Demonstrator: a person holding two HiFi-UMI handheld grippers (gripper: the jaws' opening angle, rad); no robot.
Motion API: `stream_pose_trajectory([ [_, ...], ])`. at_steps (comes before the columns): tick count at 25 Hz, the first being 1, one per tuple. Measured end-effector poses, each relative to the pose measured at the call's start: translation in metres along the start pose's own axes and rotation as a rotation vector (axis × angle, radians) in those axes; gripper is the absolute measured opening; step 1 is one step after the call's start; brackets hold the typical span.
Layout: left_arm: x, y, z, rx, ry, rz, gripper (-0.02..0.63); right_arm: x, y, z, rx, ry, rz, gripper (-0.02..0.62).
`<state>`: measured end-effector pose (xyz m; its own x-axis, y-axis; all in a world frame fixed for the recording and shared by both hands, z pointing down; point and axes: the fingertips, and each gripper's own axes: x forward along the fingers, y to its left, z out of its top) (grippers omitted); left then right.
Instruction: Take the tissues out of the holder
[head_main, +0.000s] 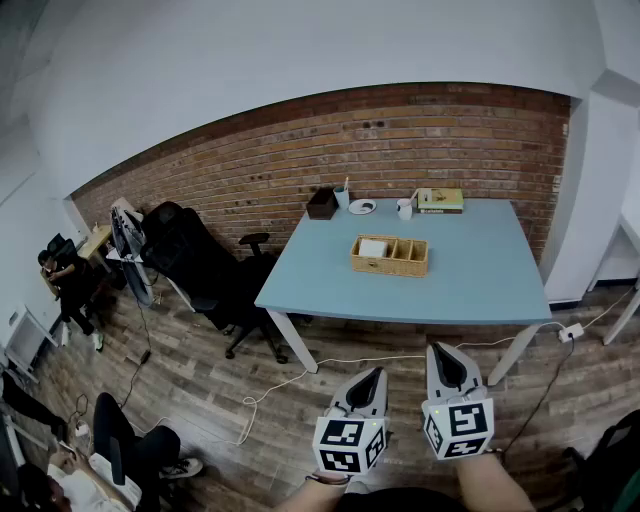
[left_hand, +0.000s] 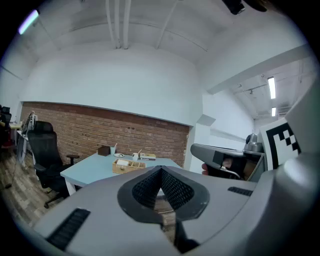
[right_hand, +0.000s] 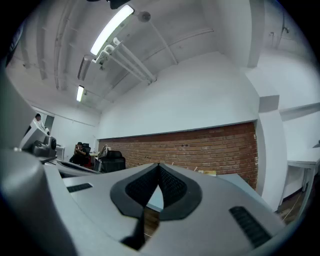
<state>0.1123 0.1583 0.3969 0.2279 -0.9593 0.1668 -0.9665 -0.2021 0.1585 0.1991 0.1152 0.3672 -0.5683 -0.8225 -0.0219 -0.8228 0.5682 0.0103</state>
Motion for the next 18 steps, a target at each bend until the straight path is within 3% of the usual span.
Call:
stream_pose_trajectory([
  [11,-0.002,0.029,0.009,0.012,-0.023,0.006,0.002,0.011,0.026,-0.006,0.002,0.002,0.001,0.003],
  [18,-0.009,0.035,0.006,0.125,-0.053,0.035,0.002,0.016,0.04,-0.015,-0.007,0.031,0.005,0.003],
])
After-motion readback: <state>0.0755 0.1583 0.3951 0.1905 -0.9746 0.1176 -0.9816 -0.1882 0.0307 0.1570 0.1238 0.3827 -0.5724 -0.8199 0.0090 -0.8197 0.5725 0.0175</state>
